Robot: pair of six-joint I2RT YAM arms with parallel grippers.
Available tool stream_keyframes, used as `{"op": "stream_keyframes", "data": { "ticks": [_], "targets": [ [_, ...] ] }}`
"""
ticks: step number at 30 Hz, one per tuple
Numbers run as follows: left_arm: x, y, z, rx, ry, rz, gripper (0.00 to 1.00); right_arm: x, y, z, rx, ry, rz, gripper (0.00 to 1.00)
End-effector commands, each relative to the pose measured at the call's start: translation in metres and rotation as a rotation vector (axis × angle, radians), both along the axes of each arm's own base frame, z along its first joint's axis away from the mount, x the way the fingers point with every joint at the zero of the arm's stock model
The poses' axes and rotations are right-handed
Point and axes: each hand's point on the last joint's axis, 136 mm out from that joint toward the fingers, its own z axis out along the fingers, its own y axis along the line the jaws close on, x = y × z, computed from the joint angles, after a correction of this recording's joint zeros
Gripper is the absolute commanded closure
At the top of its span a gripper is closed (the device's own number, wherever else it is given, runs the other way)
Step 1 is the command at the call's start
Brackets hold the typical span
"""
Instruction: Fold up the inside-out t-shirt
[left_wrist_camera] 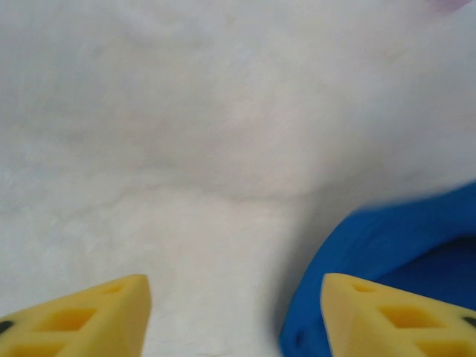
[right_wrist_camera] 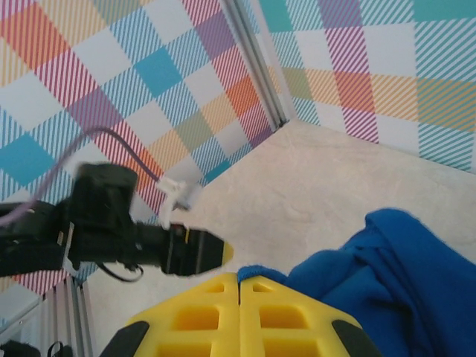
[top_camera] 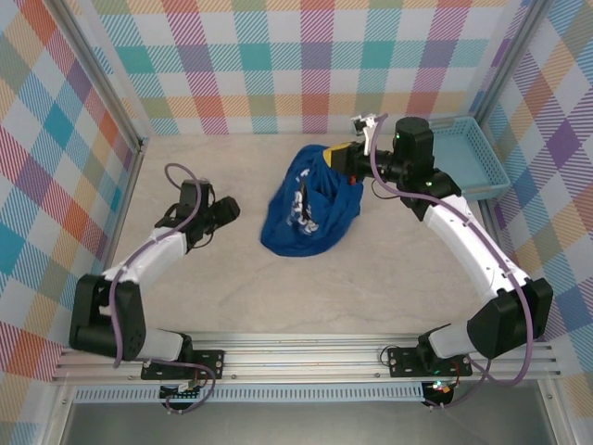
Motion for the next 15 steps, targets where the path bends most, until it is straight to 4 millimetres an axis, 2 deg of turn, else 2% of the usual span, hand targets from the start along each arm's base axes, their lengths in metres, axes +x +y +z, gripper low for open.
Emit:
{"op": "stream_keyframes", "data": {
  "ticks": [1, 3, 5, 6, 8, 12, 15],
  "targets": [
    [-0.001, -0.05, 0.052, -0.114, -0.148, -0.178, 0.33, -0.005, 0.003, -0.008, -0.023, -0.021, 0.074, 1.0],
    [-0.015, -0.091, 0.071, -0.183, -0.185, -0.325, 0.33, -0.001, 0.003, -0.013, -0.023, 0.005, 0.053, 1.0],
    [-0.031, -0.124, 0.087, -0.213, -0.214, -0.428, 0.33, 0.002, 0.003, -0.018, -0.017, 0.034, 0.041, 1.0],
    [-0.044, -0.145, 0.098, -0.224, -0.241, -0.492, 0.33, 0.003, 0.003, -0.02, -0.012, 0.052, 0.034, 1.0],
    [-0.064, -0.174, 0.116, -0.252, -0.279, -0.583, 0.34, 0.005, 0.003, -0.022, -0.001, 0.067, 0.02, 1.0],
    [-0.08, -0.205, 0.133, -0.318, -0.281, -0.65, 0.35, 0.005, 0.001, -0.026, 0.011, 0.09, 0.005, 1.0],
    [-0.077, -0.216, 0.127, -0.333, -0.244, -0.655, 0.35, 0.005, 0.001, -0.027, 0.028, 0.1, 0.001, 1.0]
  ]
}}
